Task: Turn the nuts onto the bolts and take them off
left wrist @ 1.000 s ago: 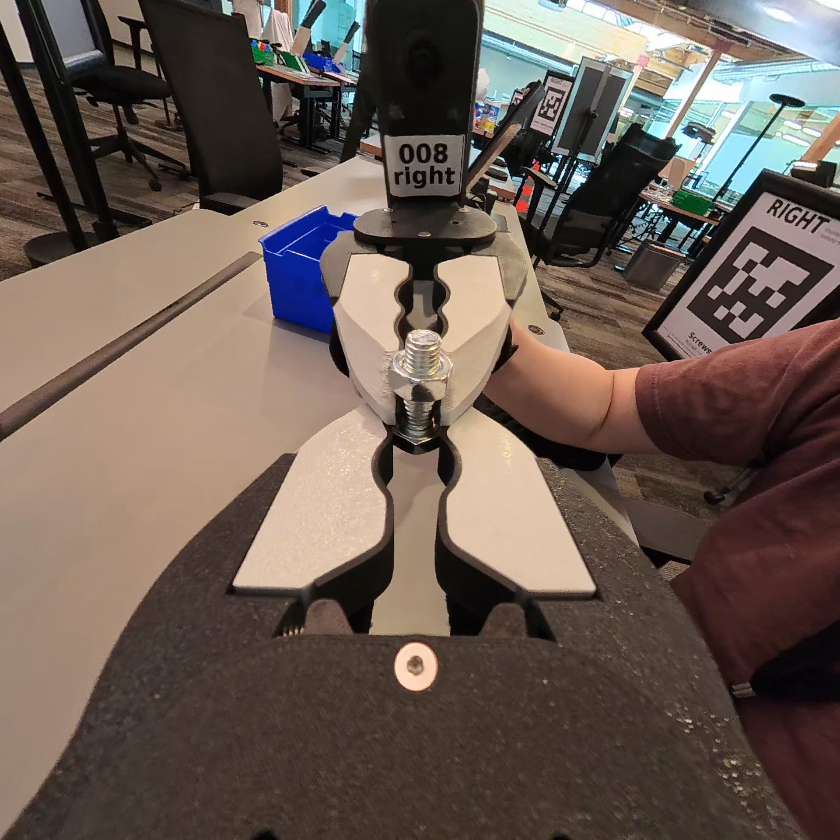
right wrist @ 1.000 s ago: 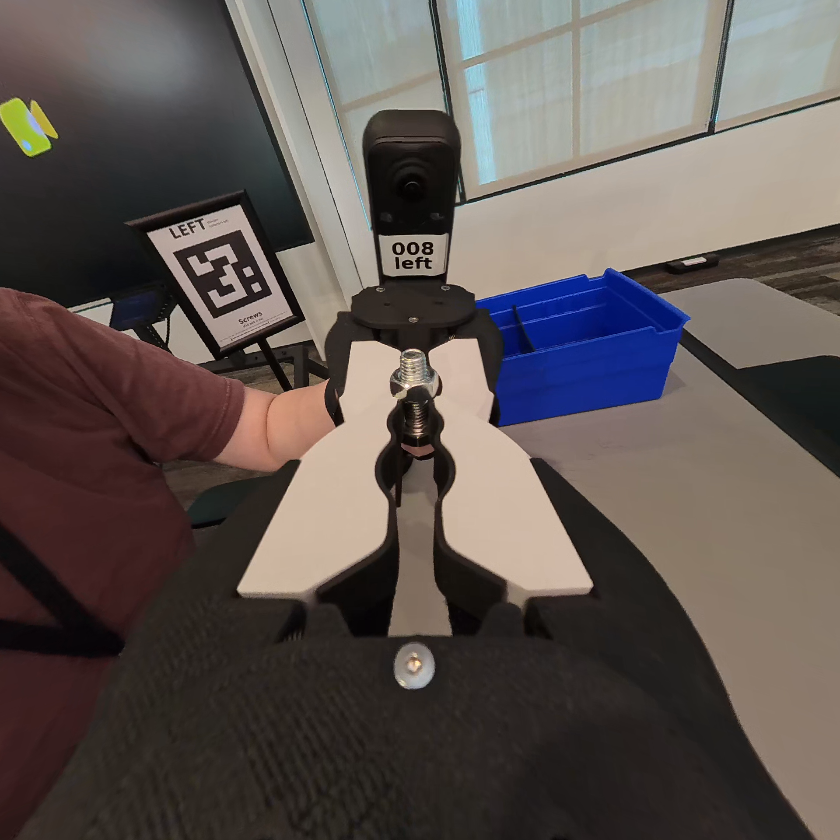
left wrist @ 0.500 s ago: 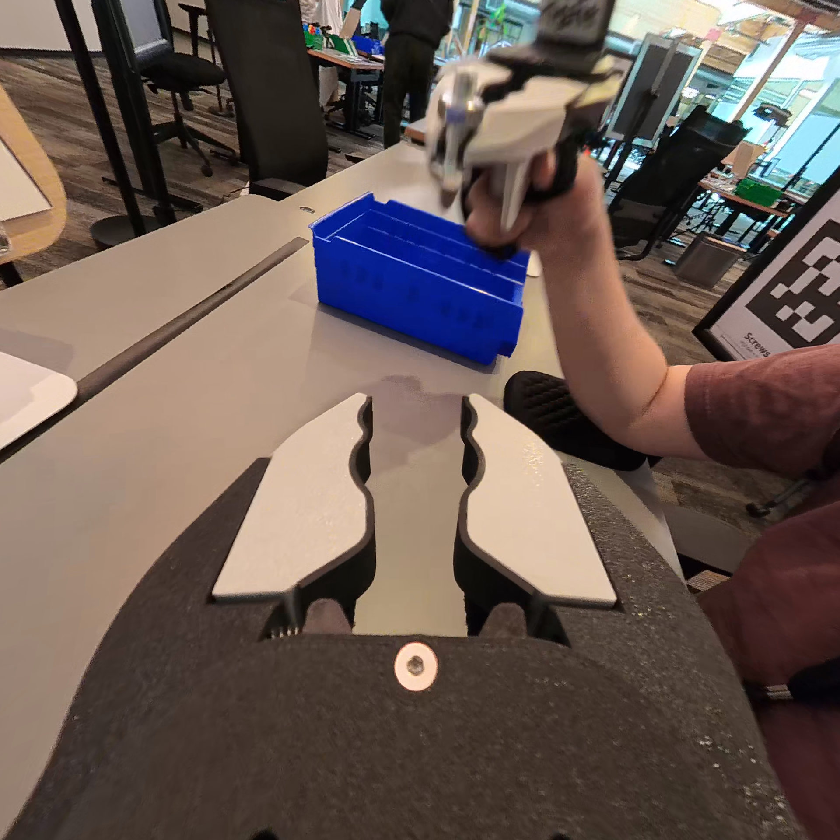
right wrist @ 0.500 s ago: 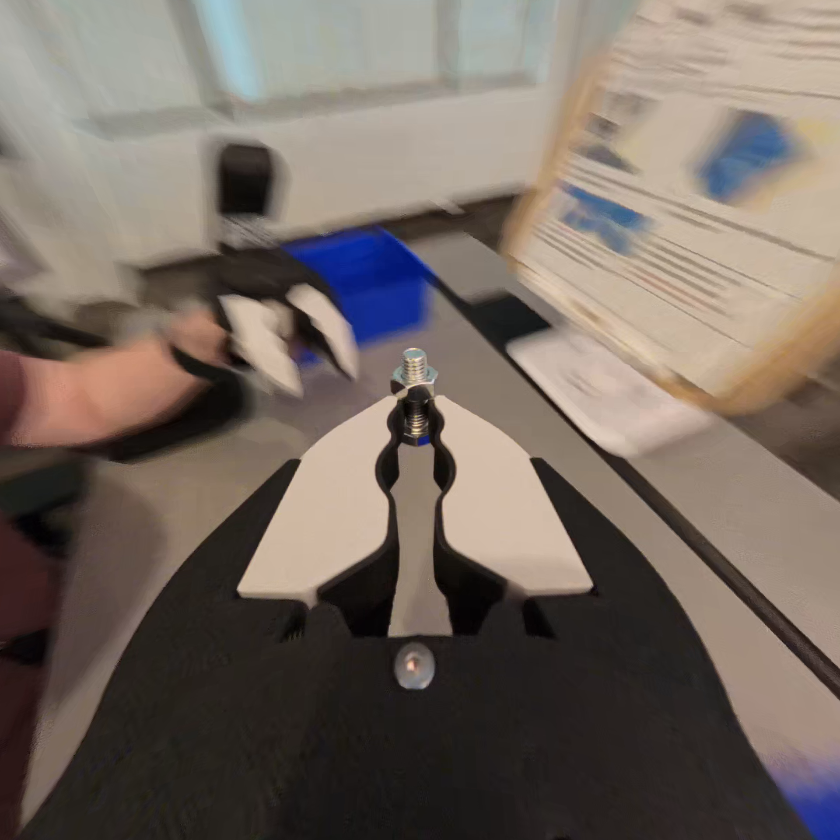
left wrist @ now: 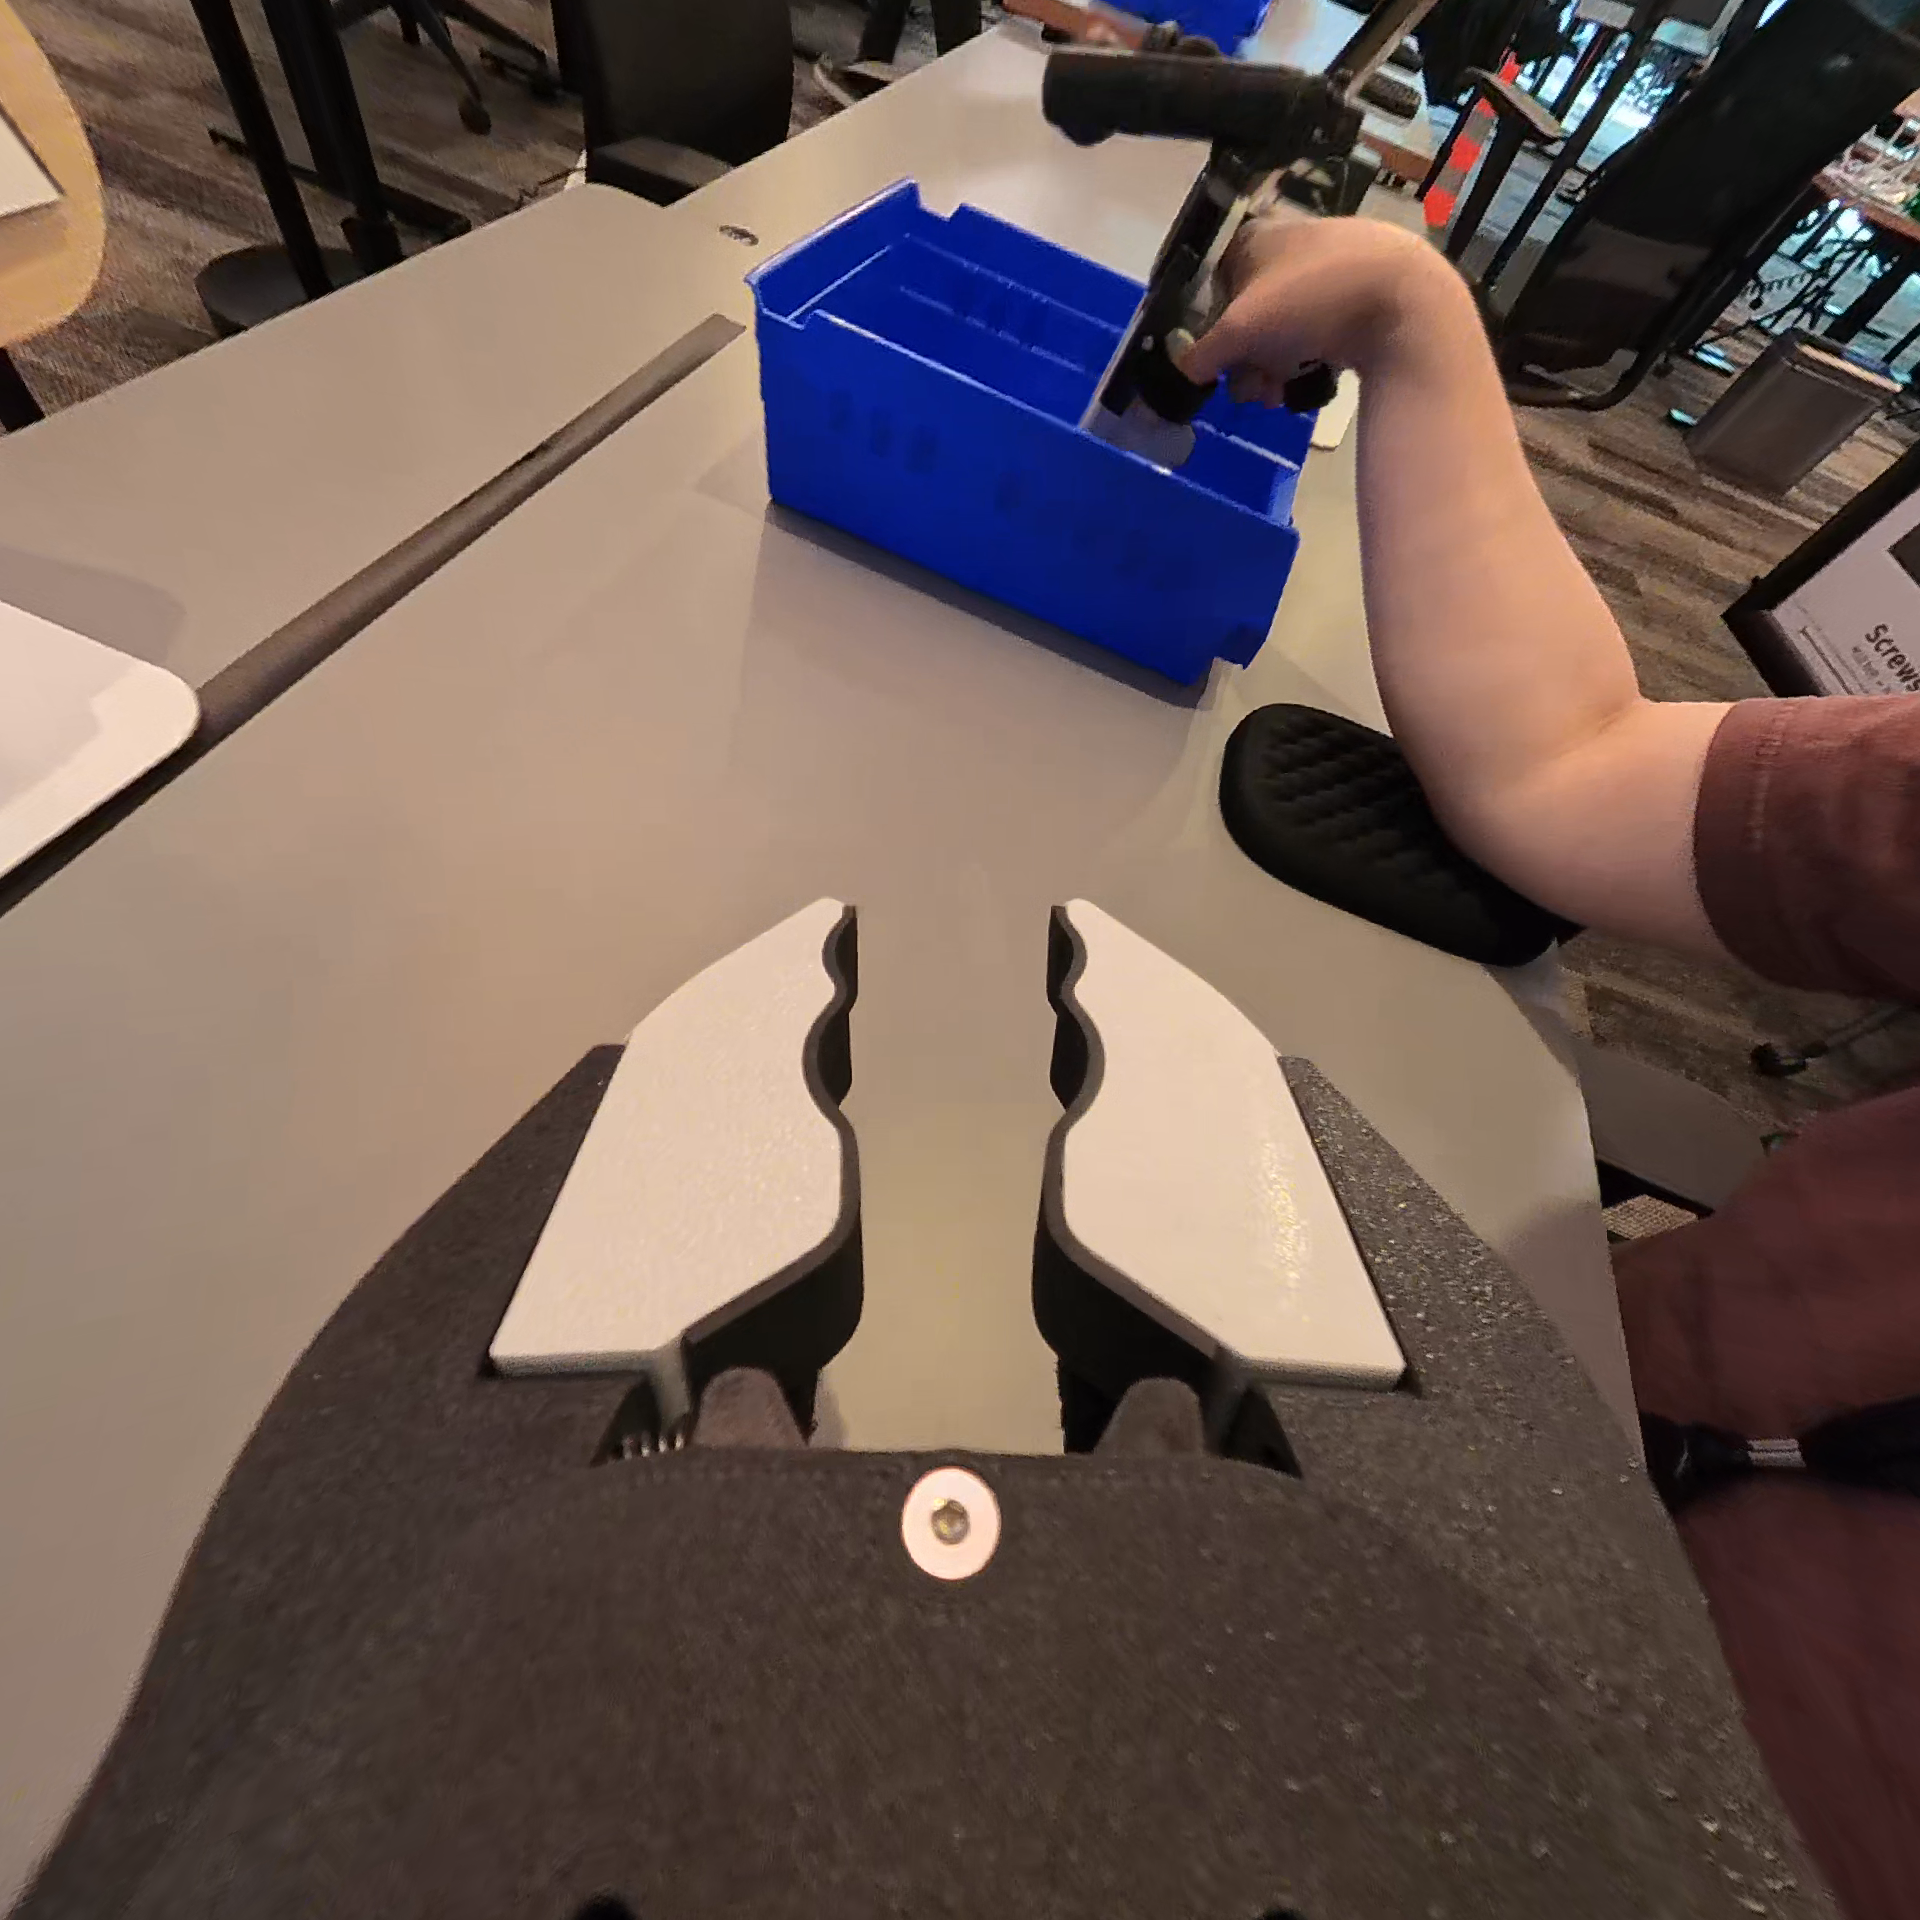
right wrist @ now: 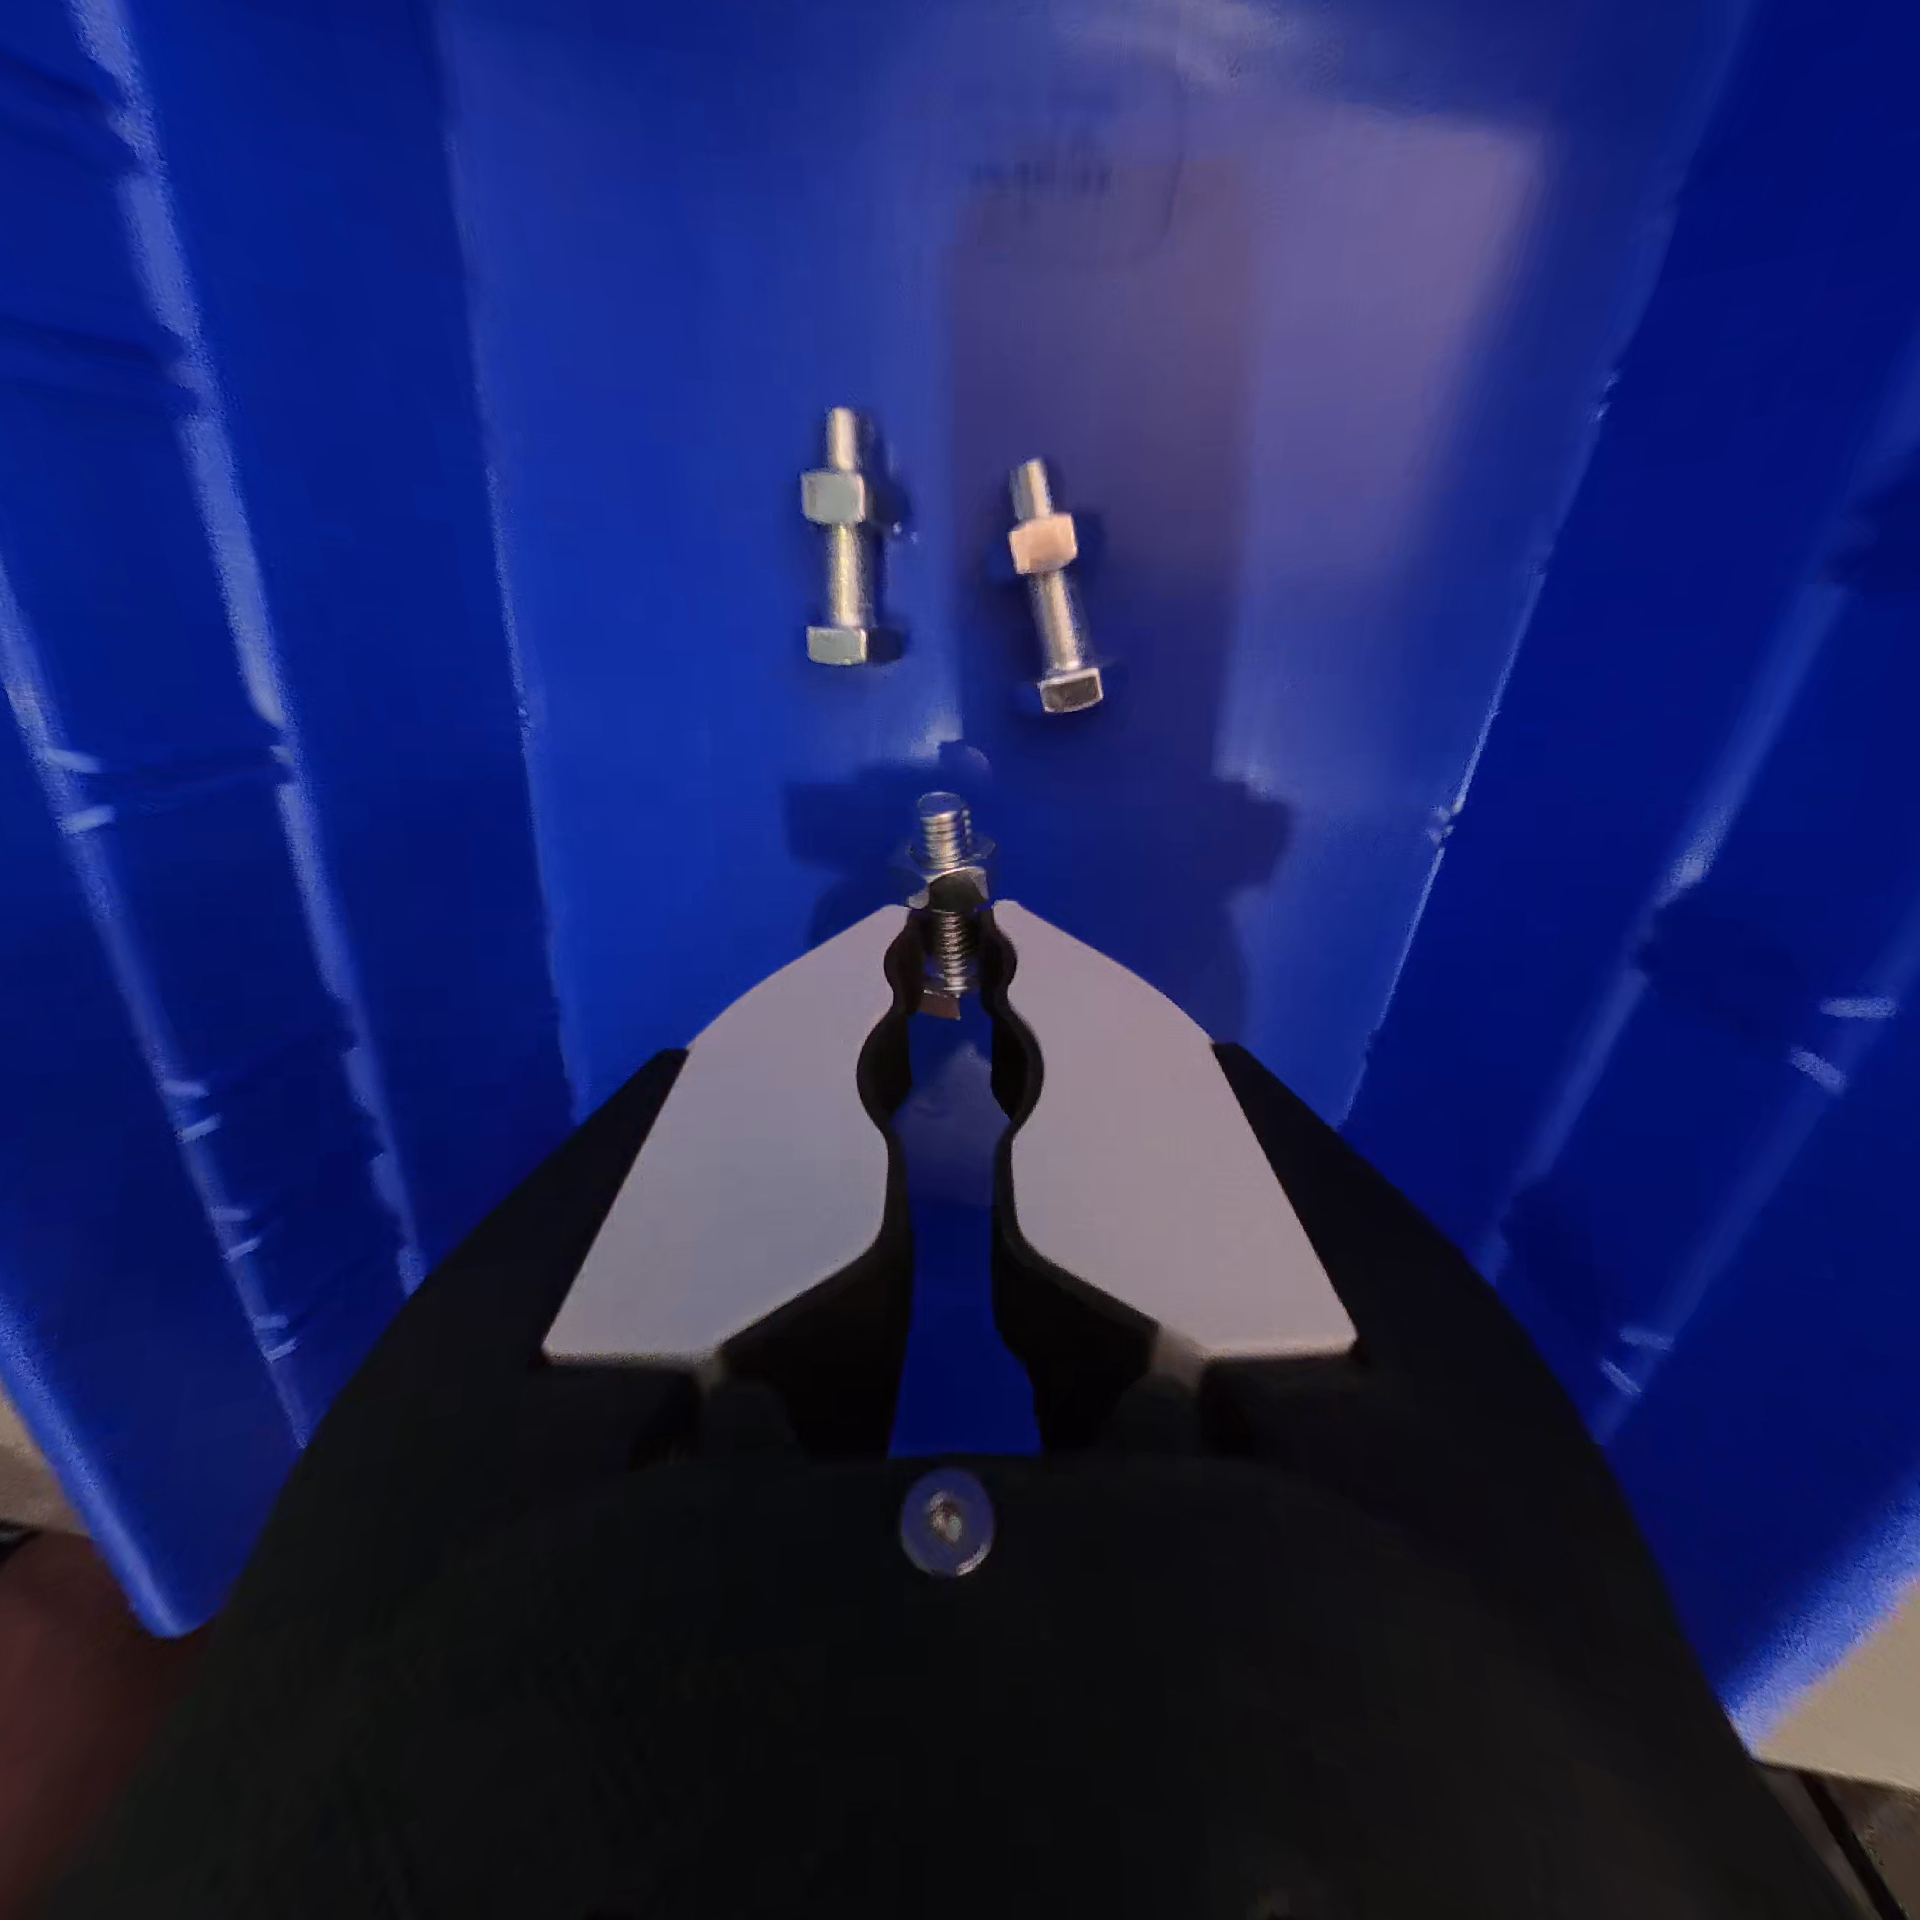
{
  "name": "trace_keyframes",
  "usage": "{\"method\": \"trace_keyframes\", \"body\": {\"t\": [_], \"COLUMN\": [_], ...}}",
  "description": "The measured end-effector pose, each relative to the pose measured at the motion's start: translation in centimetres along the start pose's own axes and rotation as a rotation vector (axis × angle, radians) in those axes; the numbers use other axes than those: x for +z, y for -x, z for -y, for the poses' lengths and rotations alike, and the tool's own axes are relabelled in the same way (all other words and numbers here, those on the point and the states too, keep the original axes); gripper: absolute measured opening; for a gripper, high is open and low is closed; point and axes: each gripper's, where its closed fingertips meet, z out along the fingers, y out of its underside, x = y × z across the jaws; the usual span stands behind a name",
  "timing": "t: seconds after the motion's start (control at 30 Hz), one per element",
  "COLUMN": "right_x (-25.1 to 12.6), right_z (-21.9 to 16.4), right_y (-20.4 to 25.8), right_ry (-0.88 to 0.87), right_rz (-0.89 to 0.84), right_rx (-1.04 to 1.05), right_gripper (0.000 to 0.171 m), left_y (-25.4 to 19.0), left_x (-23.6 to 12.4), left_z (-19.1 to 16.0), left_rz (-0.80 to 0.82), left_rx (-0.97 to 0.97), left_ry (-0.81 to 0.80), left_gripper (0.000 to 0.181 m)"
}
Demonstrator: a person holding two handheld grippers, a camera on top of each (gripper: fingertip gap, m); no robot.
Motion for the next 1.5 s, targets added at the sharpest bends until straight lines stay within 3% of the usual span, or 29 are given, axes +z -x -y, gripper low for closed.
{"method": "trace_keyframes", "body": {"t": [0.33, 0.43, 0.57, 0.67, 0.8, 0.97, 1.07, 1.2, 1.3, 1.5], "right_x": [1.3, -0.2, -5.8, -10.9, -16.6, -19.5, -19.3, -18.7, -18.1, -16.9], "right_z": [-0.9, -0.6, 2.7, 5.3, 7.8, 8.6, 8.7, 9.0, 9.4, 9.5], "right_y": [-1.4, -1.2, 1.1, 3.5, 7.8, 11.0, 11.7, 12.0, 12.6, 13.3], "right_ry": [0.074, 0.028, -0.244, -0.495, -0.806, -0.967, -0.962, -0.942, -0.921, -0.879], "right_rz": [-0.062, -0.094, -0.115, -0.143, -0.096, -0.080, -0.077, -0.066, -0.056, -0.053], "right_rx": [0.025, -0.003, -0.071, -0.153, -0.252, -0.360, -0.391, -0.404, -0.428, -0.478], "right_gripper": [0.013, 0.036, 0.038, 0.040, 0.038, 0.034, 0.035, 0.036, 0.038, 0.040], "left_y": [0.8, 1.2, 2.6, 5.8, 8.4, 10.1, 9.7, 9.7, 9.9, 10.7], "left_x": [-1.4, -2.3, -6.6, -13.6, -22.6, -28.5, -29.1, -30.2, -30.5, -30.6], "left_z": [0.2, 0.5, 2.1, 2.2, -1.1, -6.3, -9.9, -17.2, -20.9, -24.5], "left_rz": [0.025, 0.060, 0.196, 0.481, 0.768, 0.924, 0.894, 0.860, 0.826, 0.718], "left_rx": [-0.028, -0.018, 0.022, 0.049, -0.032, -0.195, -0.318, -0.491, -0.597, -0.538], "left_ry": [0.001, -0.006, -0.047, -0.038, 0.059, 0.167, 0.267, 0.598, 0.763, 0.980], "left_gripper": [0.035, 0.037, 0.038, 0.038, 0.037, 0.035, 0.028, 0.025, 0.026, 0.026]}}
